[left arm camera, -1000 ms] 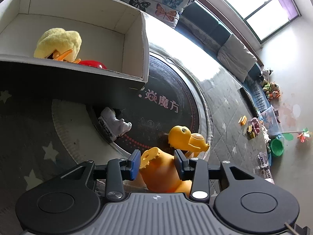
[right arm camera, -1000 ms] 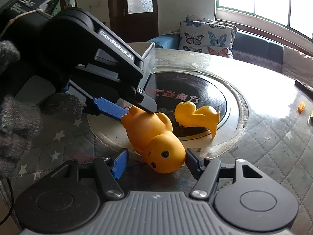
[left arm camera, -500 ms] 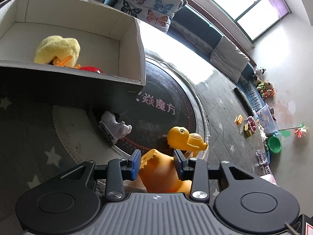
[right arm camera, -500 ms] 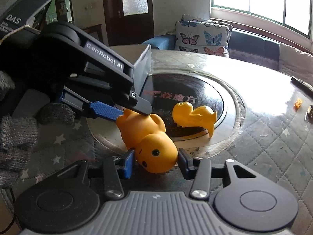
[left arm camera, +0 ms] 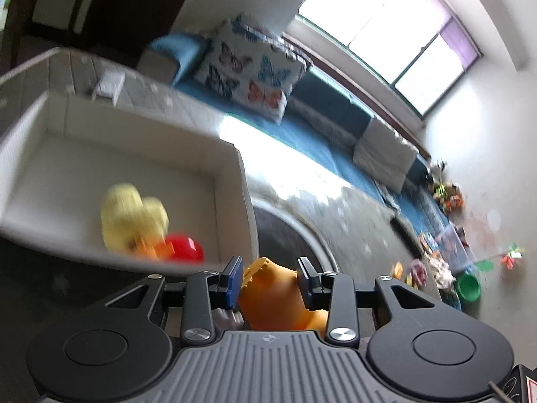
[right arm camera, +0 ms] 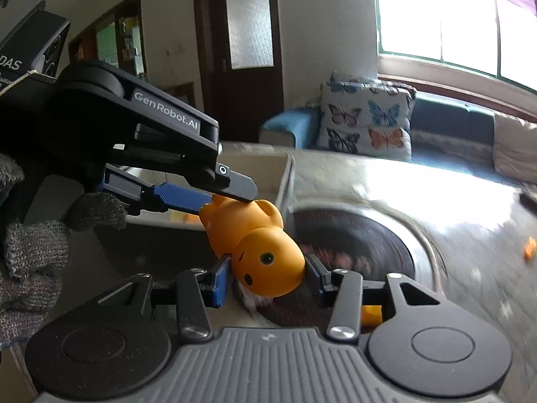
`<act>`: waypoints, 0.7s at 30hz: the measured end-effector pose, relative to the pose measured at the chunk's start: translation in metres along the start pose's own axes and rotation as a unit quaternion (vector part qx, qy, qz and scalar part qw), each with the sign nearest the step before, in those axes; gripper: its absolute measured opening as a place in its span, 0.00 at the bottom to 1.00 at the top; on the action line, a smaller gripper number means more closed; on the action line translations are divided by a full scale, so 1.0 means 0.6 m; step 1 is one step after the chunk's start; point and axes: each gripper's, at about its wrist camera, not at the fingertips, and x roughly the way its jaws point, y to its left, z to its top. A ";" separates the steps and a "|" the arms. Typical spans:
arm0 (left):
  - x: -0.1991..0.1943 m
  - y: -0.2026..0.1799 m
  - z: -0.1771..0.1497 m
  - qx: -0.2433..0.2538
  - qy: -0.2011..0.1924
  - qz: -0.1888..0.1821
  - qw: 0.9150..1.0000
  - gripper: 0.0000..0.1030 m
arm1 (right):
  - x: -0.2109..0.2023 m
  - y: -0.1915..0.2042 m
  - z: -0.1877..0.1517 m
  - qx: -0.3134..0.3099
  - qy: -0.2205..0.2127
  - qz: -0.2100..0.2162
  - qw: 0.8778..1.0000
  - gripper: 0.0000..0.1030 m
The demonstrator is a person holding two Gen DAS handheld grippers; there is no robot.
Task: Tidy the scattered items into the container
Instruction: 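Lift the orange duck into the white box and open the right gripper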
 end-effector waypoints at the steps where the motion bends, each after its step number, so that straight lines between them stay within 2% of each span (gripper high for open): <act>1: 0.001 0.004 0.011 0.000 -0.006 0.004 1.000 0.36 | 0.010 0.005 0.010 -0.001 -0.003 0.002 1.000 0.45; 6: 0.017 0.039 0.060 -0.008 -0.017 0.023 1.000 0.36 | 0.071 0.023 0.047 -0.002 -0.001 0.014 1.000 0.45; 11: 0.049 0.073 0.098 -0.020 -0.011 0.026 0.999 0.35 | 0.124 0.028 0.065 -0.001 0.007 0.017 1.000 0.45; 21: 0.105 0.114 0.106 -0.034 0.022 0.038 0.998 0.35 | 0.177 0.040 0.055 -0.009 0.035 0.002 0.999 0.45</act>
